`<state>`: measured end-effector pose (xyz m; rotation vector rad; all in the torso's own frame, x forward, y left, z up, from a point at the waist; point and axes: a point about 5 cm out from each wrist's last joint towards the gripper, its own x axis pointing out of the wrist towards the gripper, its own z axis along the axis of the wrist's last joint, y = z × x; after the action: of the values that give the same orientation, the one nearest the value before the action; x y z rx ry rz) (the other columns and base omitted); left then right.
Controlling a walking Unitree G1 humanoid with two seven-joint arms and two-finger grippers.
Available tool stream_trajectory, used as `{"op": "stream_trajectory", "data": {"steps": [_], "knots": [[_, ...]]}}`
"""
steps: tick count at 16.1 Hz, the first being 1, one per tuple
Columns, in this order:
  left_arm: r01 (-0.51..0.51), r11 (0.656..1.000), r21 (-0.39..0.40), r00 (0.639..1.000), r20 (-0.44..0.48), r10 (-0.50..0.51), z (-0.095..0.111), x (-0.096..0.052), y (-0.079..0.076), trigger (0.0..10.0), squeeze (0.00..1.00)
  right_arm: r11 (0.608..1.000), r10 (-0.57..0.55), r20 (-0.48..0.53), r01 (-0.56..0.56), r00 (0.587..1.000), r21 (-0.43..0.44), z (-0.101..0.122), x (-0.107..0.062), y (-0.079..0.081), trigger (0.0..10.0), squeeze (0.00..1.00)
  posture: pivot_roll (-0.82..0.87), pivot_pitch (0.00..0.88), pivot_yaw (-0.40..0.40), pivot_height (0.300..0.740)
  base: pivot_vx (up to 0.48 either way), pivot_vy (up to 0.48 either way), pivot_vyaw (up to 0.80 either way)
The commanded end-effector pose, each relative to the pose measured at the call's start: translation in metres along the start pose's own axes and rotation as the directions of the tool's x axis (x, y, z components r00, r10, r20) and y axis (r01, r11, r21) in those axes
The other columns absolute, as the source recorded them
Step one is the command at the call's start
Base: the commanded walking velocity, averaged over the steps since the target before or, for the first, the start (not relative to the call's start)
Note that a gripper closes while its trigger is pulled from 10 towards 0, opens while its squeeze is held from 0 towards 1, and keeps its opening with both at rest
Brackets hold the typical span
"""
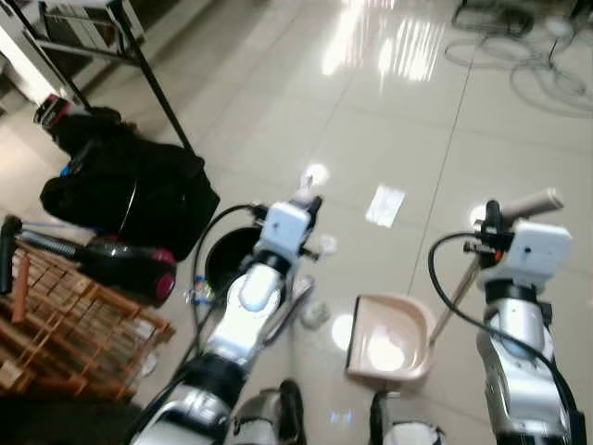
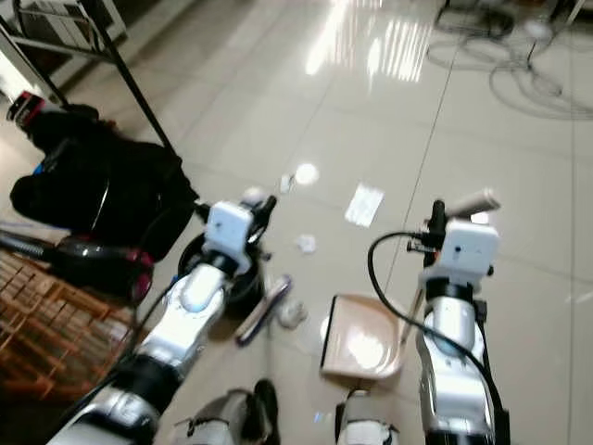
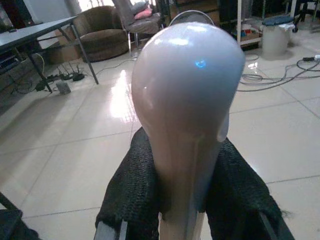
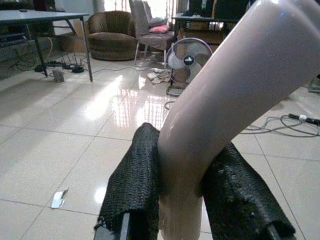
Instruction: Sweep floor
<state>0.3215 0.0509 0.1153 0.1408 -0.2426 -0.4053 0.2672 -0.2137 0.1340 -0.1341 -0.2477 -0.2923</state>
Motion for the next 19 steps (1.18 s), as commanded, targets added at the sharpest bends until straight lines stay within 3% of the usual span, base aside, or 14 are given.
{"op": "stream_trajectory", "data": {"steps": [1, 5, 11, 14, 16, 19], "knots": [[0.004, 1.0, 0.023, 1.0, -0.03, -0.003, -0.008, -0.002, -0.004, 10.0, 0.0, 1.0, -0.015, 0.043, 0.016, 0.999, -0.025, 0.003, 0.002, -0.001, 10.0, 0.0, -0.05, 0.349, 0.163, 0.74, 0.0, 0.0, 0.0], [0.016, 0.999, 0.034, 0.997, -0.076, -0.014, -0.011, 0.009, -0.019, 10.0, 0.0, 0.99, -0.037, 0.123, 0.053, 0.992, -0.128, 0.001, 0.008, -0.003, 10.0, 0.0, -0.03, 0.398, 0.194, 0.74, 0.0, 0.0, 0.0], [-0.057, 0.998, 0.004, 0.994, -0.092, 0.057, -0.006, 0.022, -0.012, 10.0, 0.0, 0.99, -0.061, 0.181, 0.082, 0.982, -0.111, -0.007, 0.007, 0.011, 10.0, 0.0, 0.05, 0.427, 0.243, 0.74, 0.0, 0.0, 0.0], [-0.074, 0.995, -0.07, 0.994, -0.09, 0.068, 0.002, 0.031, -0.017, 10.0, 0.0, 0.993, -0.034, 0.185, 0.054, 0.982, -0.105, -0.014, 0.004, 0.026, 10.0, 0.0, 0.08, 0.429, 0.254, 0.74, 0.0, 0.0, 0.0], [-0.155, 0.968, -0.195, 0.983, -0.124, 0.133, 0.009, 0.04, -0.019, 10.0, 0.0, 0.997, -0.023, 0.193, 0.038, 0.981, -0.074, -0.015, 0.003, 0.038, 10.0, 0.0, 0.09, 0.432, 0.258, 0.74, 0.0, 0.0, 0.0], [-0.238, 0.919, -0.314, 0.968, -0.153, 0.198, 0.018, 0.05, -0.016, 10.0, 0.0, 0.999, -0.022, 0.197, 0.028, 0.98, -0.031, -0.014, 0.001, 0.046, 10.0, 0.0, 0.08, 0.43, 0.259, 0.74, 0.0, 0.0, 0.0]]}}
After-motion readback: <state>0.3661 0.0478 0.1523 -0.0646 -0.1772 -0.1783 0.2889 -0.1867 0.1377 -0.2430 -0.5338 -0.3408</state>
